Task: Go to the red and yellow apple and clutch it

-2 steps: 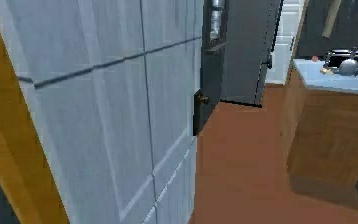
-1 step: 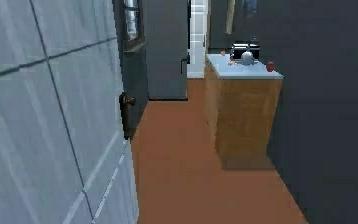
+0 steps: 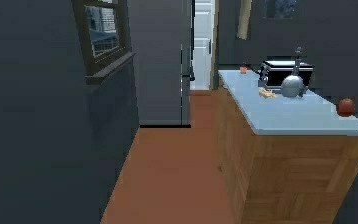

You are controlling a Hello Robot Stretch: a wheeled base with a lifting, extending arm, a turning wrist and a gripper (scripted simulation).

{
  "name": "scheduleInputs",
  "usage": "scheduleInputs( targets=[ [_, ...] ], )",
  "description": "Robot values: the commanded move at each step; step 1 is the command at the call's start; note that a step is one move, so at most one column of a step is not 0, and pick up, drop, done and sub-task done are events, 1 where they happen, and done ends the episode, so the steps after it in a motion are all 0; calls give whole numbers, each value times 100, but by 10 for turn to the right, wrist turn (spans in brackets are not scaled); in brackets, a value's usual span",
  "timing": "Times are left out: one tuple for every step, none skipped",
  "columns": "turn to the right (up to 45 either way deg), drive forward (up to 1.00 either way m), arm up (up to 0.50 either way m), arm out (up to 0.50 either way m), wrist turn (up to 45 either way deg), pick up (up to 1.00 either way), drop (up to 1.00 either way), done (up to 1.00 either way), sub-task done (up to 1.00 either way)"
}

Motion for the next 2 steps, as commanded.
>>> scheduleInputs(
  targets=[
    [30, 0, 0, 0, 0, 0, 0, 0, 0],
    [450, 0, 0, 0, 0, 0, 0, 0, 0]
  ],
)
